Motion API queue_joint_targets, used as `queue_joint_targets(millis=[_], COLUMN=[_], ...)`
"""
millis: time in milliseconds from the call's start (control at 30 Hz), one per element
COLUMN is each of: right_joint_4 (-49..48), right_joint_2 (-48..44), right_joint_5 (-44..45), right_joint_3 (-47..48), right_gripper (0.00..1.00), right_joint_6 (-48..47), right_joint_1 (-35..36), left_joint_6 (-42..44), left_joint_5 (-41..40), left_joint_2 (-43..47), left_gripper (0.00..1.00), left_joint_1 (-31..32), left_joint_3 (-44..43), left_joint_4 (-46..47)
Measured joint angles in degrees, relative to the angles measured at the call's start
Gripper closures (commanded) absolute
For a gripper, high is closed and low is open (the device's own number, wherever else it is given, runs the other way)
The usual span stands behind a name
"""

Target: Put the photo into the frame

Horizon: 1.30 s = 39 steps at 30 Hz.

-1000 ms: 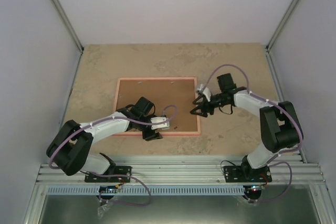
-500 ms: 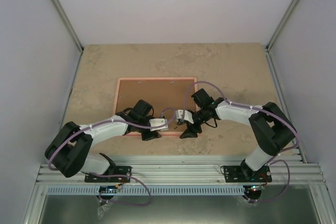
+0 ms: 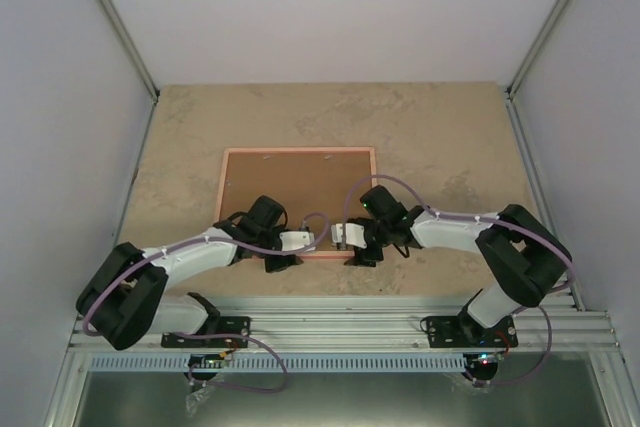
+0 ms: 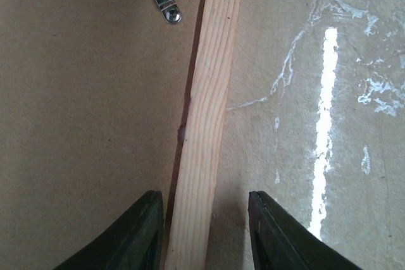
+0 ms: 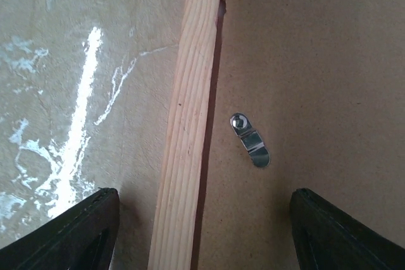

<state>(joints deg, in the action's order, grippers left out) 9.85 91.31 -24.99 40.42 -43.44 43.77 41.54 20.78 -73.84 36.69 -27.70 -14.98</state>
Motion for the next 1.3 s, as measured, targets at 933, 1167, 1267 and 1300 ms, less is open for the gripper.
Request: queue_joint_targets(millis=[933, 1167, 1267, 1300], right_joint_4=[-2.82, -4.76, -4.70, -4.76], right_joint_2=[1.75, 1.03, 0.55, 0.42], right_joint_5=[4.52, 5.70, 5.99, 6.27], right_joint_3=[0.72, -0.57, -0.81, -0.87], right_gripper=[0.56, 0.77, 0.85, 0.87], right_joint_6=[-6.93, -8.04, -7.87, -7.08], right_joint_1=[3.43, 3.76, 4.00, 4.02], left_joint_6=[-1.14, -1.44, -1.70, -1.77], left_joint_5=[4.92, 5.49, 5.51, 5.51], left_joint_2=[-8.24, -9.03, -9.22, -9.25], left_gripper=[0.70, 0.71, 0.71, 0.71], left_joint_1=[-2.36, -2.62, -2.75, -2.75], left_joint_3=[-6.03, -6.58, -6.71, -6.73], left_joint_4=[-0.59, -0.59, -0.46, -0.39])
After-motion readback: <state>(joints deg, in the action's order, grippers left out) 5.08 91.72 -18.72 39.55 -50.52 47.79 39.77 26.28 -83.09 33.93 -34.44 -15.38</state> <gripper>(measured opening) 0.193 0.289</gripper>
